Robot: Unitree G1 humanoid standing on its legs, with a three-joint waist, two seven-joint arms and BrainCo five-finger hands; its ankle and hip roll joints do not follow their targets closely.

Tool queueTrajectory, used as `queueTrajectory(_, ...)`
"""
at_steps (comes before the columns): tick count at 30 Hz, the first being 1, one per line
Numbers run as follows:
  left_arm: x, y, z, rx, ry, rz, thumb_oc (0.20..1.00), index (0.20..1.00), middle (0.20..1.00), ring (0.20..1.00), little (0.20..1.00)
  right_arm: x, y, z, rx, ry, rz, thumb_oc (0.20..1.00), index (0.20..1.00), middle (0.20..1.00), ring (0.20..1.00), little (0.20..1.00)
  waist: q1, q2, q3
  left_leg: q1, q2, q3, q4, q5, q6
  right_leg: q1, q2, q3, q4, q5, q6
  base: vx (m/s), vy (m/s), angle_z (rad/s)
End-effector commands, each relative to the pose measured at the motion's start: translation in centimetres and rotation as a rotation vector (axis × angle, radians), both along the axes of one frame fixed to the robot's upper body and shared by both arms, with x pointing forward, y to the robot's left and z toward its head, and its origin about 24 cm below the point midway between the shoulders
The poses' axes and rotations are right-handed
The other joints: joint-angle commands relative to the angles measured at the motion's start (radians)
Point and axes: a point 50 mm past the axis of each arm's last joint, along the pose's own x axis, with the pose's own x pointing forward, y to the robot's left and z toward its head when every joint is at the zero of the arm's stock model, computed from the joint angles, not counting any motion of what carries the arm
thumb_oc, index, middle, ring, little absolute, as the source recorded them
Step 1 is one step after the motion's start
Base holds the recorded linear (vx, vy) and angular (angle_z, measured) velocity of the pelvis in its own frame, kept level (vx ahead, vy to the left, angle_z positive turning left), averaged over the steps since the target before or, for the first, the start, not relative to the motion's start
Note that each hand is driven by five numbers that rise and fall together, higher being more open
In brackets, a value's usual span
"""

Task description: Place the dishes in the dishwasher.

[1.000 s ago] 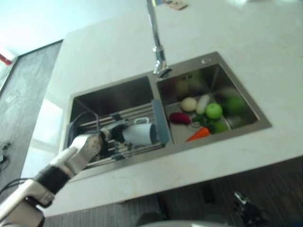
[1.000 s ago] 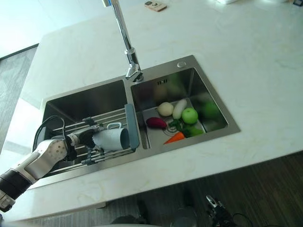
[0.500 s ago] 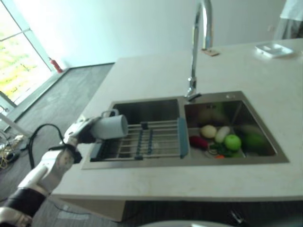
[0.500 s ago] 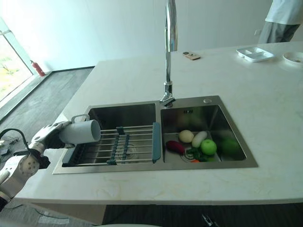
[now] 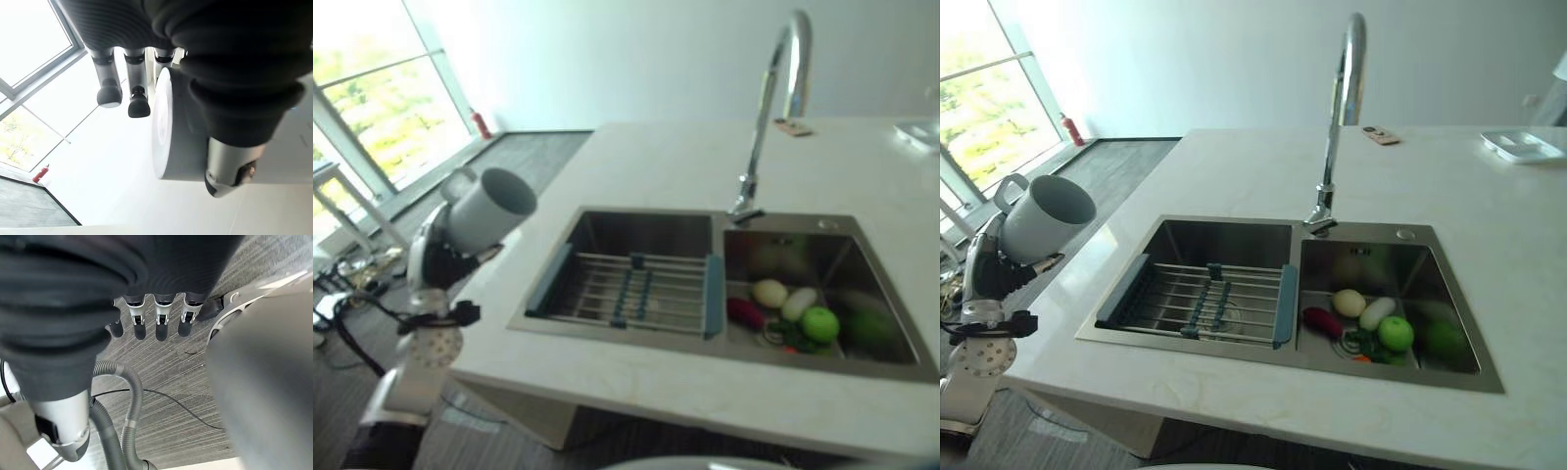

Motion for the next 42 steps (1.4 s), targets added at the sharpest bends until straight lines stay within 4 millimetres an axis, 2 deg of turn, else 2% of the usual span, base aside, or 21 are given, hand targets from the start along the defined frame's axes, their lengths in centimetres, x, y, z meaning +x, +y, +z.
queueTrajectory(1,0.3,0.9,6.4,-0.016,-0.315,-0.030,0.200,0.200,0.200,0.200,0.200,3.2,0.8,0.1,0.002,-0.078,0.036,1.000,1.000,1.000,1.000,1.000,0.008,-0.025,0.047,0.008,0.005,-0.049,0.007,-0.012,0.001,0.007,-0.010,0.023,0.008,0.006,-0.011,-0.08,-0.134,0.26)
queueTrajectory(7,-1.2,1.2,5.8,-0.135,-0.398,-0.012,0.200,0.200,0.200,0.200,0.200,3.9,0.8,0.2,-0.001,-0.075,0.118,1.000,1.000,1.000,1.000,1.000,0.047,-0.017,0.057,-0.012,0.029,-0.068,0.016,0.028,-0.036,0.010,0.027,-0.003,0.006,-0.007,-0.043,-0.09,-0.141,0.21)
queueTrajectory(11,-1.3,0.6,5.4,-0.216,-0.444,-0.059,0.200,0.200,0.200,0.200,0.200,4.8,-0.1,0.6,-0.036,-0.105,0.093,1.000,1.000,1.000,1.000,1.000,0.068,0.000,0.090,-0.113,0.071,-0.063,0.007,0.118,-0.096,0.009,0.034,-0.072,0.006,-0.010,-0.038,-0.31,-0.054,0.75)
queueTrajectory(12,-0.9,0.3,5.1,-0.247,-0.454,-0.093,0.200,0.200,0.200,0.200,0.200,4.8,-0.8,0.8,-0.040,-0.120,0.029,1.000,1.000,1.000,1.000,1.000,0.042,-0.005,0.099,-0.099,0.057,0.015,0.042,0.102,-0.084,0.000,0.021,-0.114,0.007,0.005,-0.038,-0.42,0.080,1.72)
queueTrajectory(13,-0.7,0.0,5.0,-0.247,-0.457,-0.103,0.200,0.200,0.200,0.200,0.200,4.7,-0.9,0.8,-0.040,-0.121,0.011,1.000,1.000,1.000,1.000,1.000,0.030,-0.010,0.100,-0.094,0.050,0.050,0.068,0.086,-0.075,-0.005,0.014,-0.126,0.009,0.011,-0.039,-0.45,0.142,1.34)
queueTrajectory(14,-0.1,-0.8,4.9,-0.253,-0.470,-0.126,0.200,0.200,0.200,0.200,0.200,4.4,-1.2,0.8,-0.044,-0.117,-0.019,1.000,1.000,1.000,1.000,1.000,0.000,-0.025,0.103,-0.081,0.035,0.129,0.145,0.036,-0.051,-0.014,-0.003,-0.154,0.015,0.023,-0.041,-0.18,0.101,0.67)
queueTrajectory(15,0.1,-1.1,4.9,-0.256,-0.473,-0.132,0.200,0.200,0.200,0.200,0.200,4.2,-1.2,0.8,-0.045,-0.113,-0.026,1.000,1.000,1.000,1.000,1.000,-0.007,-0.026,0.100,-0.067,0.036,0.130,0.169,0.003,-0.055,-0.005,0.000,-0.143,0.014,0.009,-0.035,-0.22,0.150,1.38)
queueTrajectory(16,0.3,-1.6,4.9,-0.264,-0.488,-0.143,0.200,0.200,0.200,0.200,0.200,3.7,-1.4,0.7,-0.048,-0.104,-0.042,1.000,1.000,1.000,1.000,1.000,-0.026,-0.030,0.098,-0.046,0.033,0.169,0.218,-0.016,-0.046,-0.011,-0.003,-0.159,0.016,0.015,-0.041,-0.14,0.146,1.89)
queueTrajectory(19,0.8,-2.4,5.0,-0.302,-0.503,-0.169,0.200,0.200,0.200,0.200,0.200,2.6,-2.0,0.7,-0.053,-0.087,-0.079,1.000,1.000,1.000,1.000,1.000,-0.061,-0.028,0.088,-0.012,0.068,0.237,0.338,-0.005,-0.066,-0.025,-0.006,-0.196,0.015,0.028,-0.055,-0.23,0.301,1.18)
queueTrajectory(20,1.2,-2.7,5.2,-0.304,-0.505,-0.171,0.200,0.200,0.200,0.200,0.200,2.2,-2.3,0.8,-0.063,-0.076,-0.066,1.000,1.000,1.000,1.000,1.000,-0.074,-0.020,0.077,0.013,0.059,0.246,0.279,-0.023,-0.056,-0.037,-0.018,-0.207,0.017,0.046,-0.040,-0.30,0.747,1.51)
queueTrajectory(21,1.2,-2.9,5.3,-0.296,-0.498,-0.180,0.200,0.200,0.200,0.200,0.200,2.4,-2.1,0.7,-0.065,-0.071,-0.053,1.000,1.000,1.000,1.000,1.000,-0.078,-0.019,0.069,0.063,0.010,0.254,0.175,-0.091,-0.019,-0.055,-0.048,-0.207,0.027,0.076,-0.005,-0.25,0.705,1.35)
queueTrajectory(23,1.1,-2.9,5.5,-0.286,-0.493,-0.188,0.200,0.200,0.200,0.200,0.200,2.7,-1.7,0.6,-0.059,-0.073,-0.048,1.000,1.000,1.000,1.000,1.000,-0.070,-0.022,0.068,0.070,-0.016,0.244,0.150,-0.118,0.000,-0.060,-0.066,-0.210,0.031,0.093,0.015,-0.16,0.501,0.92)
queueTrajectory(24,0.8,-2.8,6.0,-0.264,-0.495,-0.200,0.200,0.200,0.200,0.200,0.200,3.4,-0.9,0.6,-0.045,-0.088,-0.036,1.000,1.000,1.000,1.000,1.000,-0.045,-0.026,0.075,0.080,-0.058,0.212,0.125,-0.151,0.028,-0.079,-0.113,-0.225,0.050,0.133,0.045,-0.15,0.476,0.97)
queueTrajectory(28,0.0,-2.5,6.7,-0.248,-0.493,-0.208,0.200,0.200,0.200,0.200,0.200,4.6,0.3,0.6,-0.029,-0.121,-0.018,1.000,1.000,1.000,1.000,1.000,0.002,-0.028,0.091,0.077,-0.087,0.183,0.103,-0.154,0.055,-0.090,-0.173,-0.266,0.098,0.172,0.065,-0.16,0.337,0.59)
queueTrajectory(31,0.1,-2.7,6.5,-0.244,-0.478,-0.217,0.200,0.200,0.200,0.200,0.200,5.3,0.7,0.7,-0.024,-0.142,0.010,1.000,1.000,1.000,1.000,1.000,0.005,-0.027,0.096,0.071,-0.100,0.143,0.083,-0.144,0.074,-0.117,-0.189,-0.219,0.155,0.168,0.064,-0.12,0.226,0.77)
queueTrajectory(33,0.7,-3.1,6.3,-0.255,-0.464,-0.238,0.200,0.200,0.200,0.200,0.200,5.5,0.7,0.7,-0.016,-0.155,0.027,1.000,1.000,1.000,1.000,1.000,-0.013,-0.033,0.097,0.049,-0.114,0.104,0.071,-0.117,0.095,-0.152,-0.177,-0.131,0.186,0.168,0.046,-0.13,0.103,1.43)
queueTrajectory(34,1.5,-4.0,6.1,-0.258,-0.450,-0.280,0.200,0.200,0.200,0.200,0.200,5.5,0.4,0.8,-0.010,-0.162,0.017,1.000,1.000,1.000,1.000,1.000,-0.038,-0.037,0.082,0.028,-0.126,0.021,0.049,-0.096,0.109,-0.171,-0.098,-0.005,0.175,0.104,0.028,-0.09,0.024,2.07)
queueTrajectory(35,1.9,-4.6,6.0,-0.263,-0.438,-0.308,0.200,0.200,0.200,0.200,0.200,5.3,0.2,0.8,-0.005,-0.158,0.004,1.000,1.000,1.000,1.000,1.000,-0.049,-0.042,0.074,0.018,-0.134,-0.026,0.043,-0.084,0.114,-0.163,-0.043,0.064,0.163,0.058,0.013,0.01,-0.009,2.12)
queueTrajectory(38,2.6,-5.6,5.7,-0.280,-0.407,-0.343,0.200,0.200,0.200,0.200,0.200,5.0,0.1,0.7,0.003,-0.146,-0.007,1.000,1.000,1.000,1.000,1.000,-0.065,-0.053,0.060,-0.008,-0.155,-0.112,0.048,-0.060,0.127,-0.150,0.025,0.186,0.186,0.019,-0.018,0.01,-0.030,1.64)
queueTrajectory(40,2.8,-6.0,5.3,-0.291,-0.389,-0.367,0.200,0.200,0.200,0.200,0.200,4.8,0.1,0.6,0.006,-0.139,-0.016,1.000,1.000,1.000,1.000,1.000,-0.067,-0.060,0.058,-0.017,-0.165,-0.151,0.052,-0.054,0.131,-0.143,0.053,0.220,0.192,0.005,-0.037,0.00,-0.082,1.24)
queueTrajectory(42,2.8,-6.0,5.2,-0.287,-0.375,-0.362,0.200,0.200,0.200,0.200,0.200,5.2,0.1,0.7,-0.007,-0.135,0.018,1.000,1.000,1.000,1.000,1.000,-0.059,-0.064,0.056,-0.019,-0.164,-0.171,0.053,-0.049,0.123,-0.115,0.065,0.213,0.162,-0.014,-0.054,-0.01,-0.146,0.81)
